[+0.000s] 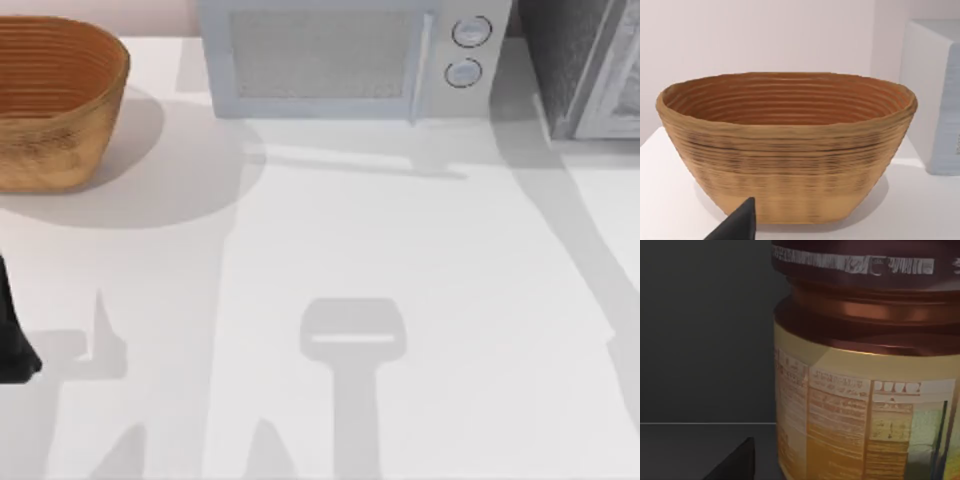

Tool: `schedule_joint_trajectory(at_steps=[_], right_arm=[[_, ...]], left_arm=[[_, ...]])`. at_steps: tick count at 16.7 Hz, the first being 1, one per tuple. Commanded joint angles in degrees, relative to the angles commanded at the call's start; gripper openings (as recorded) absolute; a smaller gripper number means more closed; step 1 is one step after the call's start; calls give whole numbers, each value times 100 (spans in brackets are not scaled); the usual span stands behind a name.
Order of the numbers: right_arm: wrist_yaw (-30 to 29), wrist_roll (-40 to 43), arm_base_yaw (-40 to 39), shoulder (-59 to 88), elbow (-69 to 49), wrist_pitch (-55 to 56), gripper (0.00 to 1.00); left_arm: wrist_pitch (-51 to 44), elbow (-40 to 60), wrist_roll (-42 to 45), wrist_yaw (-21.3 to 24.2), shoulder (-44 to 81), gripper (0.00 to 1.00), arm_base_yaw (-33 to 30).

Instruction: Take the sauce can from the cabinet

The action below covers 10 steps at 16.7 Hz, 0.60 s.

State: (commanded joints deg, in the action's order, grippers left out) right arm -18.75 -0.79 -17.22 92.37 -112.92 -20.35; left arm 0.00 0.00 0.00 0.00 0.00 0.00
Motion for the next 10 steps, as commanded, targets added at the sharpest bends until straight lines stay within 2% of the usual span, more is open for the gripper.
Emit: schedule_joint_trajectory(at_steps=[6,10], right_arm=[[17,-1,24,80,-80,-11,100],[104,0,115,651,-796,-136,100]], left_arm=[[0,0,0,0,0,100,0],[0,0,0,0,0,100,0]])
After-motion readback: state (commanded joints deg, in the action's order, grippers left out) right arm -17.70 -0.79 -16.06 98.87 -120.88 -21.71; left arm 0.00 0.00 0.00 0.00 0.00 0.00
